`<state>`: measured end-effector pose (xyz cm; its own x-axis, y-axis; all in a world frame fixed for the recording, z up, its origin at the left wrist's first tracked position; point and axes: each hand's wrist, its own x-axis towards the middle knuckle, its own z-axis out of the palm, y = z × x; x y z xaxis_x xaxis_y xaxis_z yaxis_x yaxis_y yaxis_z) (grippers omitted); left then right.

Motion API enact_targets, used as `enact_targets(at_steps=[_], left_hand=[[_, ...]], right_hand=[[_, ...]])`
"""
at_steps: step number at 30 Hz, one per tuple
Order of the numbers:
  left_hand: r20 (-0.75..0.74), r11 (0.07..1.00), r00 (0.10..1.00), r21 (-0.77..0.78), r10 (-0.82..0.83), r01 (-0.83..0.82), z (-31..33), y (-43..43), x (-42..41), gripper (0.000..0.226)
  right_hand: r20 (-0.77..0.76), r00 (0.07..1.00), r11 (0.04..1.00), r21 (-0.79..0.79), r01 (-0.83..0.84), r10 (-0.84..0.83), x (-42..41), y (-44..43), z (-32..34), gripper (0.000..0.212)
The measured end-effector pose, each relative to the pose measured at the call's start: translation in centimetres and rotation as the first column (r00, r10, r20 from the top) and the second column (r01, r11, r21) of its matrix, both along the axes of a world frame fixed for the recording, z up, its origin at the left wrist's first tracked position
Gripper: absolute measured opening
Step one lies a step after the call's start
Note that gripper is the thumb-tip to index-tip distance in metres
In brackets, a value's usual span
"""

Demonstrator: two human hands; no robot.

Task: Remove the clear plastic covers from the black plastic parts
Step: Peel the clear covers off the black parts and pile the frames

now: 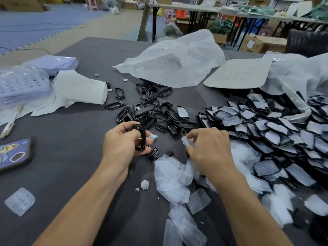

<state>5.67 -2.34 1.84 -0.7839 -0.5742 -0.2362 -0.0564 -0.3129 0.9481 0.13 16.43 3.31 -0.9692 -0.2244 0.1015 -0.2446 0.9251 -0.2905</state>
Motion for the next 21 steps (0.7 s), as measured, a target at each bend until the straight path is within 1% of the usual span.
enact_targets(at_steps=[3,4,6,7,8,9,11,12,13,15,16,18,19,21], left_hand=[[0.001,1.0,1.0,0.007,-0.003,0.003,-0.2,-0.4,-0.1,0.027],[0.002,1.0,1.0,0.014,-0.001,0.001,-0.3,-0.6,-0.1,0.027],[0.002,0.999,1.0,0.042,0.0,0.0,-0.3,-0.9,-0.2,0.027],[0.0,0.998,1.0,0.06,-0.001,0.001,-0.3,-0.9,-0.3,0.026],[0.0,0.997,1.0,0.078,-0.005,0.005,-0.3,-1.0,-0.3,0.026],[-0.002,0.995,1.0,0.095,-0.016,0.016,-0.2,-1.1,-0.4,0.025],[-0.005,0.992,0.997,0.107,-0.071,0.071,-0.1,-1.1,-0.5,0.024],[-0.005,0.989,0.994,0.101,-0.107,0.107,-0.1,-1.2,-0.5,0.023],[-0.005,0.986,0.991,0.094,-0.137,0.136,-0.1,-1.4,-0.4,0.023],[-0.002,0.982,0.985,0.084,-0.17,0.17,-0.1,-1.7,-0.4,0.023],[0.007,0.98,0.983,0.078,-0.182,0.181,-0.2,-1.8,-0.5,0.023],[0.027,0.977,0.978,0.058,-0.205,0.204,-0.3,-1.7,-0.7,0.024],[0.028,0.976,0.976,0.05,-0.216,0.214,-0.4,-1.7,-0.7,0.024],[0.025,0.976,0.977,0.049,-0.214,0.213,-0.4,-1.6,-0.9,0.027]], right_hand=[[0.01,1.0,1.0,0.004,0.018,-0.018,0.1,-0.1,0.5,0.007],[0.037,0.999,0.999,-0.005,0.033,-0.033,0.1,0.0,0.9,0.004],[0.095,0.995,0.999,-0.012,0.042,-0.04,-0.1,0.2,1.6,0.017],[0.103,0.994,0.999,-0.021,0.033,-0.031,-0.3,0.3,2.0,0.02],[0.113,0.993,0.999,-0.047,0.02,-0.015,-0.3,0.4,2.3,0.019],[0.128,0.992,0.995,-0.105,0.001,0.012,-0.3,0.4,2.5,0.017],[0.171,0.98,0.969,-0.242,-0.057,0.101,-0.1,-0.2,2.6,0.018],[0.188,0.972,0.956,-0.279,-0.088,0.144,0.2,-0.9,2.5,0.018],[0.2,0.963,0.949,-0.292,-0.118,0.181,0.4,-1.8,2.1,0.016],[0.216,0.95,0.95,-0.266,-0.164,0.224,0.9,-3.6,1.1,0.008],[0.213,0.949,0.952,-0.251,-0.175,0.231,1.2,-4.4,0.4,0.012],[0.159,0.96,0.946,-0.268,-0.18,0.228,1.6,-5.3,-1.0,0.019],[0.127,0.967,0.938,-0.298,-0.177,0.222,1.8,-5.6,-1.5,0.02],[0.112,0.973,0.904,-0.404,-0.14,0.201,2.0,-5.6,-2.3,0.018]])
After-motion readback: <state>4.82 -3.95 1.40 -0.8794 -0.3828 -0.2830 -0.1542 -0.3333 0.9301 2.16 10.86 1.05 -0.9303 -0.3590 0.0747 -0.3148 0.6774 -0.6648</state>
